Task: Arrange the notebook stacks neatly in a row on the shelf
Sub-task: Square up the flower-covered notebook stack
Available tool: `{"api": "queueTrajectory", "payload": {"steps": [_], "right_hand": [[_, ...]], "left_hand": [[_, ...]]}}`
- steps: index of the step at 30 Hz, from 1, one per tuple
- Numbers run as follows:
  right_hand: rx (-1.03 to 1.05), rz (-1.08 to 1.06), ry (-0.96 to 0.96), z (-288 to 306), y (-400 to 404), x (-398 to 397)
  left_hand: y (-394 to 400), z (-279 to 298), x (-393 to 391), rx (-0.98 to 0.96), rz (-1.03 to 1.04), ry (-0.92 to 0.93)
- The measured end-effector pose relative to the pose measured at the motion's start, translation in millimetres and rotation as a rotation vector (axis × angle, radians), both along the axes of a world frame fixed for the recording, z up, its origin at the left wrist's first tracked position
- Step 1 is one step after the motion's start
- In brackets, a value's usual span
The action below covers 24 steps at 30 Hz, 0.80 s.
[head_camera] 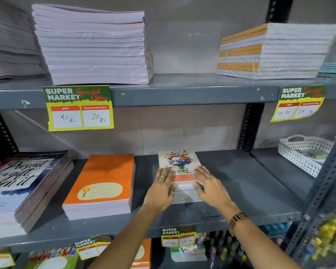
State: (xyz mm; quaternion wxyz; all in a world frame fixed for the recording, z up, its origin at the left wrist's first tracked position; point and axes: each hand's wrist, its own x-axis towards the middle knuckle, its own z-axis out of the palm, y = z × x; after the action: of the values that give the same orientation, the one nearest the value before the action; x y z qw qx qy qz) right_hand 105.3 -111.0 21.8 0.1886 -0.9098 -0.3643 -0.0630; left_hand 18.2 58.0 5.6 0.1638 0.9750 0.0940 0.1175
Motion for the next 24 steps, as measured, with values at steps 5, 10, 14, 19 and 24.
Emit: {"api": "queueTrajectory", "payload": {"steps": [5,10,14,19,24], "right_hand": [[0.163,-0.220,0.154,-8.3,-3.4,-1.2],[0.244,-0.296,0.170,-11.6,-3.7,-3.0],[0.306,-0.282,0.227,-11.9,-2.7,-5.4],[0.315,-0.254,0.211,-11.6,-6.5,-6.3],[0.276,-0.226,0.172,-12.1,-9.0,-5.7]], "left_hand": [[-2.6,-1.1,-7.0,-0.118,0.073,-0.053],[-3.8,-4.2,-10.9,-0.273,0.150,-0.101],[-5.4,-6.3,-10.7,-0.372,0.184,-0.124],[-6.6,-5.5,-11.5,-0.501,0.171,-0.158],[-5.4,-4.0,-12.8,-0.542,0.152,-0.158]]}}
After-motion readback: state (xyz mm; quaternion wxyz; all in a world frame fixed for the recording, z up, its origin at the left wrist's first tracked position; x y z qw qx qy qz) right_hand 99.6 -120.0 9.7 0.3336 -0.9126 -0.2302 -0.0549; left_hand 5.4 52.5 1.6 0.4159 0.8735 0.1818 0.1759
